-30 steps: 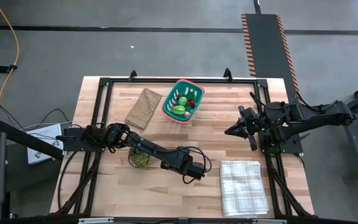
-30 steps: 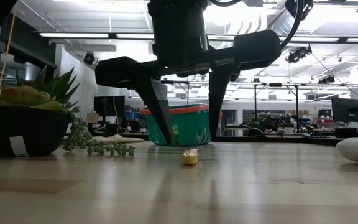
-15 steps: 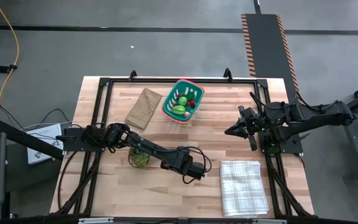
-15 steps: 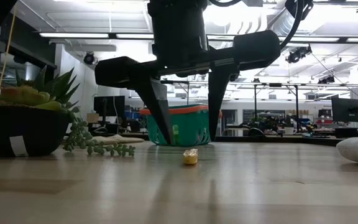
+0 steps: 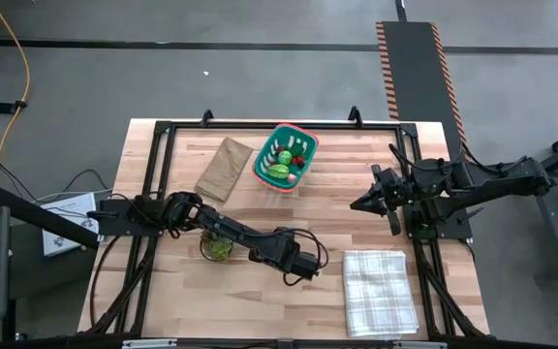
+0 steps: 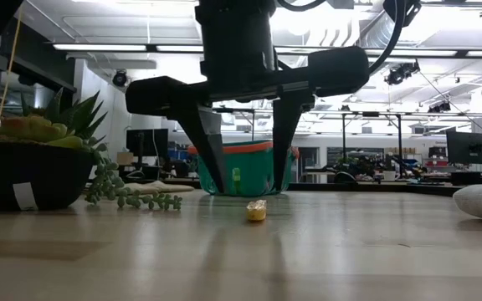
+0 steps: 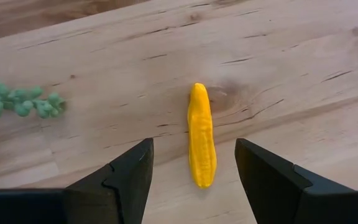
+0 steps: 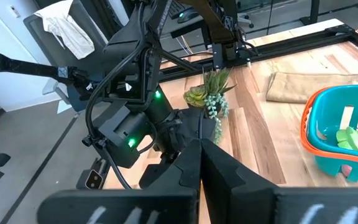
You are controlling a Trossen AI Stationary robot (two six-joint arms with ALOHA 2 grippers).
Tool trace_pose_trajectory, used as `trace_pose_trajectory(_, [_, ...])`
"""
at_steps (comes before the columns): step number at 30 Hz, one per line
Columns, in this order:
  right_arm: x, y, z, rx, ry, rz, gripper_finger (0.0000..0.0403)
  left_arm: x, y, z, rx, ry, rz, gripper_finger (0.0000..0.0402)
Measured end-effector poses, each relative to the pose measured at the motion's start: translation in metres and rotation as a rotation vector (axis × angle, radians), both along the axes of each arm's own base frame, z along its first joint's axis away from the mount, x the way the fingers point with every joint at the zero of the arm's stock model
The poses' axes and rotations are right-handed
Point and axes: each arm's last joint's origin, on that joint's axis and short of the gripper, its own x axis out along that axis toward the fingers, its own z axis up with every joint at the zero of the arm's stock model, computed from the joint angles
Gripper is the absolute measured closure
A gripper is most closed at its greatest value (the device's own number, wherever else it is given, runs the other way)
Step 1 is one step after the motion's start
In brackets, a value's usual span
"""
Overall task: Pick and placing Produce into tupperware
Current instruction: Put the yellow corn in the green basket
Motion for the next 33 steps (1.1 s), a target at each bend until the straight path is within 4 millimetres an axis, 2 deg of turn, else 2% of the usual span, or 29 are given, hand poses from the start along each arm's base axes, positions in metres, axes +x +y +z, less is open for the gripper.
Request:
trace_pose_trajectory(18, [0.0, 0.0, 0.0, 0.003, 0.001, -0.001, 0.0402, -0.0019, 0.0005, -0.0002, 0.01, 0.027, -0.04, 0.0186])
trace_pose_trajectory(30, [0.0, -0.0001, 0.0, 0.003, 0.0, -0.001, 0.0402, 0.0011, -0.0004, 0.0001, 0.021, 0.017, -0.17, 0.0186])
trace_pose_trajectory(33, [0.0, -0.0001, 0.0, 0.003, 0.001, -0.001, 0.0402, 0.0008, 0.0018, 0.0, 0.009, 0.021, -0.138, 0.0186])
